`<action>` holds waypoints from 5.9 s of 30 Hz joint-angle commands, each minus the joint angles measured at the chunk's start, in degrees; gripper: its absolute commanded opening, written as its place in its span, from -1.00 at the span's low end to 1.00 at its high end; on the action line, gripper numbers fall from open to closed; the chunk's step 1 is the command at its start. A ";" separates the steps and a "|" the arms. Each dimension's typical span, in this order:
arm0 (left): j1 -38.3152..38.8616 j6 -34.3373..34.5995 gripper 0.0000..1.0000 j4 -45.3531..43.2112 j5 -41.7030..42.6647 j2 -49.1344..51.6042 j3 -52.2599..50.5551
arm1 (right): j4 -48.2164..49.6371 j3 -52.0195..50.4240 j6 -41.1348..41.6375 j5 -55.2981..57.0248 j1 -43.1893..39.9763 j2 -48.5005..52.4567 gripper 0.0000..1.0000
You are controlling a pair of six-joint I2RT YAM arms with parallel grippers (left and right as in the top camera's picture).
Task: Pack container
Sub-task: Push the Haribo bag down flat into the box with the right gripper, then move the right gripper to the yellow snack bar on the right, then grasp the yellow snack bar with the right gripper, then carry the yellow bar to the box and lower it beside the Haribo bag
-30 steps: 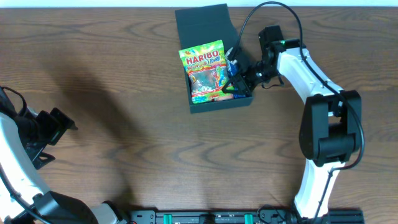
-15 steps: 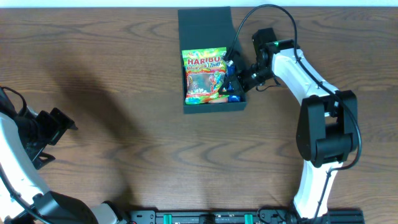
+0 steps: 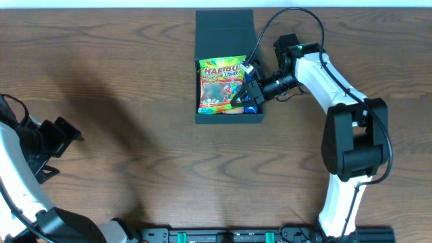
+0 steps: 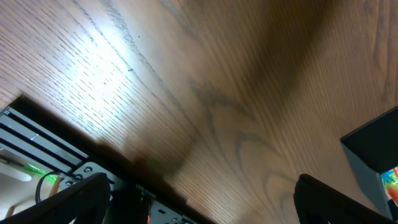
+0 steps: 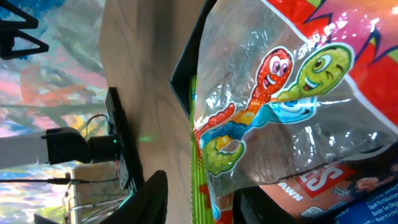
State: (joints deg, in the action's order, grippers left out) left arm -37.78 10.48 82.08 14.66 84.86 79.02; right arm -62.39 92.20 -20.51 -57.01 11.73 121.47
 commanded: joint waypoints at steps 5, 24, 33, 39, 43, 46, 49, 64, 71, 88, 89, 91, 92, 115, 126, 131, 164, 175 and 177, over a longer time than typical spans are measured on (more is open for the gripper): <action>-0.22 0.00 0.90 0.15 -0.24 -0.20 0.63 | -0.17 0.96 -0.94 0.22 -0.09 -0.57 -0.13; -0.22 0.00 0.90 0.17 -0.24 -0.20 0.63 | 8.33 -6.27 3.21 13.75 0.94 -10.54 -0.97; -0.22 0.00 0.90 0.17 -0.22 -0.20 0.63 | 23.82 -16.31 10.25 20.22 4.83 -8.35 -0.97; -0.22 0.00 0.91 0.15 -0.24 -0.20 0.63 | 23.85 -16.22 10.49 21.66 5.60 -6.82 -0.97; -0.22 0.00 0.90 0.17 -0.24 -0.20 0.63 | 22.80 -15.13 13.22 21.18 5.60 -7.96 -0.97; -0.22 0.00 0.91 0.15 -0.22 -0.20 0.63 | 22.43 -14.58 13.20 17.49 5.53 -12.20 -0.97; -0.22 0.00 0.91 0.15 -0.24 -0.20 0.63 | 22.53 -14.51 13.73 18.69 4.44 -19.32 -0.97; -0.22 0.00 0.90 0.17 -0.22 -0.20 0.63 | 12.28 -19.21 -2.47 70.55 -7.85 -30.73 0.94; -0.22 0.00 0.90 0.17 -0.24 -0.20 0.63 | 16.50 -19.76 -5.73 70.55 -15.87 -22.08 0.96; -0.22 0.00 0.90 0.17 -0.24 -0.20 0.63 | 25.59 -19.37 -16.70 52.81 -26.03 -12.70 0.86; -0.22 0.00 0.90 0.15 -0.22 -0.20 0.63 | 25.99 -19.34 -17.57 51.52 -26.08 -12.66 0.85; -0.22 0.00 0.90 0.17 -0.22 -0.22 0.63 | 27.08 -19.34 -19.28 48.09 -26.32 -12.35 0.84; -0.22 0.00 0.91 0.15 -0.22 -0.20 0.63 | 28.22 -19.34 -19.43 46.75 -26.43 -11.91 0.83; -0.22 0.00 0.91 0.15 -0.24 -0.20 0.63 | 36.83 -19.34 -13.77 44.46 -26.12 -5.46 -0.01; -0.22 0.00 0.90 0.17 -0.24 -0.20 0.63 | 35.34 -19.34 -4.90 41.29 -23.69 -5.70 -0.34; -0.22 0.00 0.90 0.17 -0.22 -0.20 0.63 | 33.75 -19.34 -4.81 41.29 -22.36 -7.87 -0.45; -0.22 0.00 0.91 0.17 -0.24 -0.20 0.63 | 26.01 -20.31 46.49 65.48 13.66 -30.97 -0.63; -0.22 0.00 0.91 0.17 -0.24 -0.20 0.63 | 34.36 -22.99 55.65 70.75 16.11 -22.56 -0.56; -0.22 0.00 0.91 0.17 -0.22 -0.20 0.63 | 34.93 -22.99 55.71 70.20 16.11 -21.09 -0.57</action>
State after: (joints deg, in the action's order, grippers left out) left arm -37.78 10.48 82.08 14.66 84.86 79.02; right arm -27.86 69.80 32.99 12.60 27.29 98.76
